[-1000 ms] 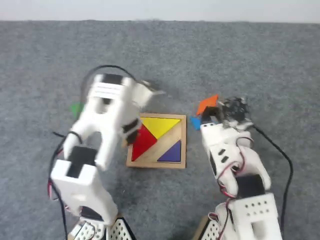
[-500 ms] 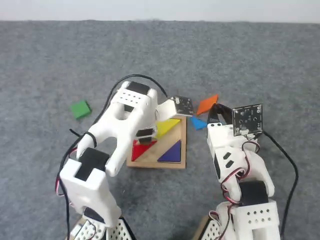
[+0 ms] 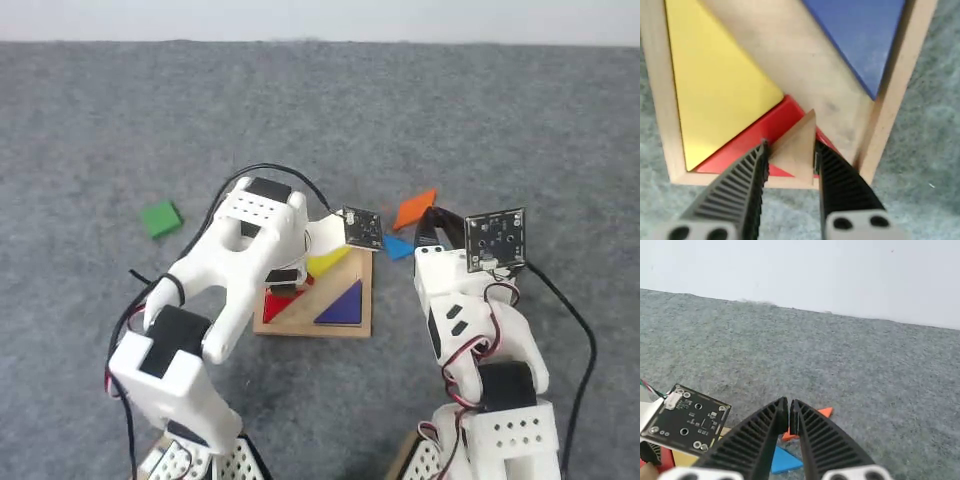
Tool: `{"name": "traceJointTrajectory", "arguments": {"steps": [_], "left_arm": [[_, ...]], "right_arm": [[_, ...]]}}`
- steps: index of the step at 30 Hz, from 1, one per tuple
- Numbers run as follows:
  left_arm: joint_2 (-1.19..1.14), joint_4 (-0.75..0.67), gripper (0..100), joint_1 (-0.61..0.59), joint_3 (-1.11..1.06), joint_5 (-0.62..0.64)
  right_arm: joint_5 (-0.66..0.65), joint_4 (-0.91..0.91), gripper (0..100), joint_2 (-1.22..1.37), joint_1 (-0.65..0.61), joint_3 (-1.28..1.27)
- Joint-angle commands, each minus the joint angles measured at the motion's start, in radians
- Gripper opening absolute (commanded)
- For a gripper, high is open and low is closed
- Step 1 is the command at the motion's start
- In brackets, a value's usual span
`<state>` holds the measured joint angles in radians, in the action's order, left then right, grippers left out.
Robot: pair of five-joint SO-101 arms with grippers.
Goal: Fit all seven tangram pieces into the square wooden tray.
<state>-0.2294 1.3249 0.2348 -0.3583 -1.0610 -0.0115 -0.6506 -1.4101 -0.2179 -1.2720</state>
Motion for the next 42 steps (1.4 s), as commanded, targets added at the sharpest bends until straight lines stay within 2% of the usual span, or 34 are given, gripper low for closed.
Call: {"name": "traceJointTrajectory", "arguments": {"steps": [1,8,11,18,28,35,39,42], "left_arm": [[0.011,0.08,2,0.034,0.024,-0.012],[0.011,0.146,2,0.069,0.033,-0.008],[0.011,0.158,4,0.086,0.036,0.068],[0.011,0.15,11,0.092,0.053,0.193],[0.011,0.138,21,0.051,0.065,0.203],[0.054,0.178,21,0.023,0.114,0.232],[0.259,0.17,14,0.023,0.004,0.242],[0.477,0.069,8,0.012,-0.157,0.275]], "right_arm": [[0.005,-0.008,2.3,-0.018,-0.018,-0.002],[0.005,-0.002,2.3,-0.018,-0.019,-0.006],[0.005,-0.001,2.4,-0.018,-0.019,-0.006],[0.003,-0.001,2.4,-0.018,-0.019,-0.006],[0.003,-0.001,2.4,-0.018,-0.019,-0.008],[0.003,-0.001,2.5,-0.018,-0.019,-0.008],[0.003,-0.001,2.4,-0.018,-0.019,-0.006],[0.003,-0.005,2.3,-0.018,-0.019,-0.005]]}}
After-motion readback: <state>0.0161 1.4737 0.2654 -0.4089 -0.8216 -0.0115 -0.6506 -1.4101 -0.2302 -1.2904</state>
